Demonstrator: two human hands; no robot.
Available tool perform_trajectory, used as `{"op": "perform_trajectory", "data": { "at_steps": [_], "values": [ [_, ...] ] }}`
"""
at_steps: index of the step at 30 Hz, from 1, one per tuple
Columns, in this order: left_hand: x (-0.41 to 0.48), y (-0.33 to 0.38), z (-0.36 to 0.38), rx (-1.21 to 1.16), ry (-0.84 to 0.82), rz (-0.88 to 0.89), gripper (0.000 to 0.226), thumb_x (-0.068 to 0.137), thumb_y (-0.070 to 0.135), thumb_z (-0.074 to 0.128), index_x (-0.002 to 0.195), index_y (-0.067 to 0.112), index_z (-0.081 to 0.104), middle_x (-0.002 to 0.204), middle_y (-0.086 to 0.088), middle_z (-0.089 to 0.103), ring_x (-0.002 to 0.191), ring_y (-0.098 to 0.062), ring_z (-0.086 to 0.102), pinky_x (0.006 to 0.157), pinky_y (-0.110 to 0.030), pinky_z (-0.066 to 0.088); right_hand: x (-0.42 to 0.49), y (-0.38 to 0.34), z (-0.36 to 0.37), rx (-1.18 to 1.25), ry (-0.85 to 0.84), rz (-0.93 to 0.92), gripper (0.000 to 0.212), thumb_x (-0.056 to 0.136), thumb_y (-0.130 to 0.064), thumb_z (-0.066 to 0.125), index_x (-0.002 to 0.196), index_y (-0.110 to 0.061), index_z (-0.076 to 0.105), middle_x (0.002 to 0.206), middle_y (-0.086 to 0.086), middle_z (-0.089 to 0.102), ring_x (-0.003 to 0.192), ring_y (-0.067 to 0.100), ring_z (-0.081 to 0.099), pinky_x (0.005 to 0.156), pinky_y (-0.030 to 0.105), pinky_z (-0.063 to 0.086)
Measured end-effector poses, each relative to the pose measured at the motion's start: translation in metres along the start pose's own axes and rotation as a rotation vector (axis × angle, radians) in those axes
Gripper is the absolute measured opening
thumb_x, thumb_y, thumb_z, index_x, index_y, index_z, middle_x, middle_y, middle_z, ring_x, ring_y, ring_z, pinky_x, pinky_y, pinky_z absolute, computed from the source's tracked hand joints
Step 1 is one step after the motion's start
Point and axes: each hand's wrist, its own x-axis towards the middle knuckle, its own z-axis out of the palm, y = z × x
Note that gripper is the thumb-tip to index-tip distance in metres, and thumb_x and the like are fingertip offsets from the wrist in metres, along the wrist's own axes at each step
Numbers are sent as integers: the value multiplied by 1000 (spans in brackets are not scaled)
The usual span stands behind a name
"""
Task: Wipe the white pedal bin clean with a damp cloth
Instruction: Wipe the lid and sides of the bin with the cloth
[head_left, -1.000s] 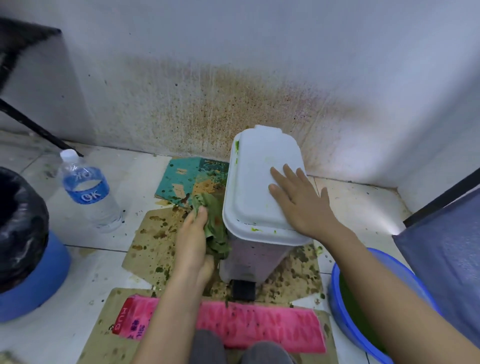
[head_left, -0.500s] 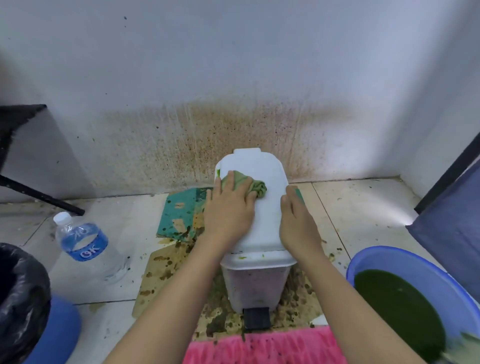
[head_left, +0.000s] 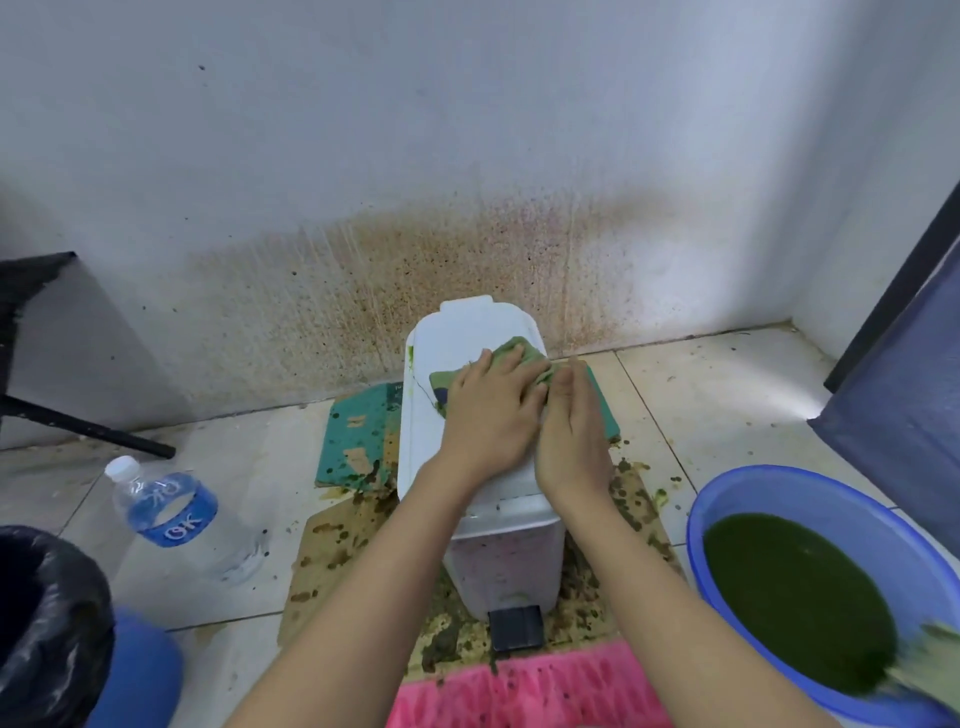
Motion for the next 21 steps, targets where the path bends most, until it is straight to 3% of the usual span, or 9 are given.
{"op": "perform_trajectory", "data": {
  "at_steps": [3,6,7,9,11,13,16,19,21],
  "values": [
    [-17,12,-13,-50,-64,8,40,105,35,42,143,34,53,157,5,40,151,-21,21,121,-40,16,-4,-4,-8,209,-33,75,78,80,-80,13,131,-33,48,131,-13,56,128,12,48,101,38,40],
    [-21,5,-43,-515,-193,-53,40,96,35,64,136,32,61,150,11,47,140,-8,38,110,-30,35,-2,-9,-18,315,-85,119,49,86,-76,38,94,-35,63,96,-14,66,96,8,61,76,28,45],
    [-23,1,-50,-715,-152,-122,40,94,35,68,134,31,63,147,14,51,130,-3,49,102,-24,42,-1,-9,-19,270,-105,99,40,88,-70,47,89,-34,66,92,-10,68,90,9,63,73,28,47],
    [-27,-6,-52,-993,93,-265,28,94,30,68,122,27,70,127,10,67,103,0,66,78,-16,53,4,-11,-17,211,-96,85,29,87,-56,62,85,-28,67,89,-6,68,85,13,63,68,28,47],
    [-29,-9,-45,-1052,353,-351,17,96,26,65,110,22,74,107,12,72,91,4,67,69,-12,53,11,-17,-15,236,-39,114,24,87,-44,69,87,-20,67,91,-1,68,86,19,63,68,32,48],
    [-30,-11,-40,-1057,502,-365,14,97,24,64,105,20,75,98,15,71,83,14,64,70,-10,50,18,-29,-19,272,7,89,17,90,-32,67,91,-14,67,92,3,68,88,24,64,76,37,50],
    [-29,-13,-42,-1088,611,-348,12,98,20,63,100,17,75,94,14,71,78,19,61,66,-3,45,27,-55,-31,391,-40,-49,9,94,-17,62,87,-12,62,90,6,66,84,20,61,74,34,49],
    [-23,-14,-49,-1096,665,-382,14,98,19,61,95,20,74,96,10,73,87,8,65,75,-11,50,36,-82,-51,486,-92,-132,10,96,-16,59,86,-16,59,89,6,63,80,16,60,71,36,53],
    [-18,-14,-53,-1113,669,-417,15,99,19,61,92,21,74,96,8,73,91,-3,65,83,-20,51,49,-97,-67,547,-124,-123,14,96,-19,58,82,-17,58,80,0,61,68,9,59,58,27,53]
  ]
}}
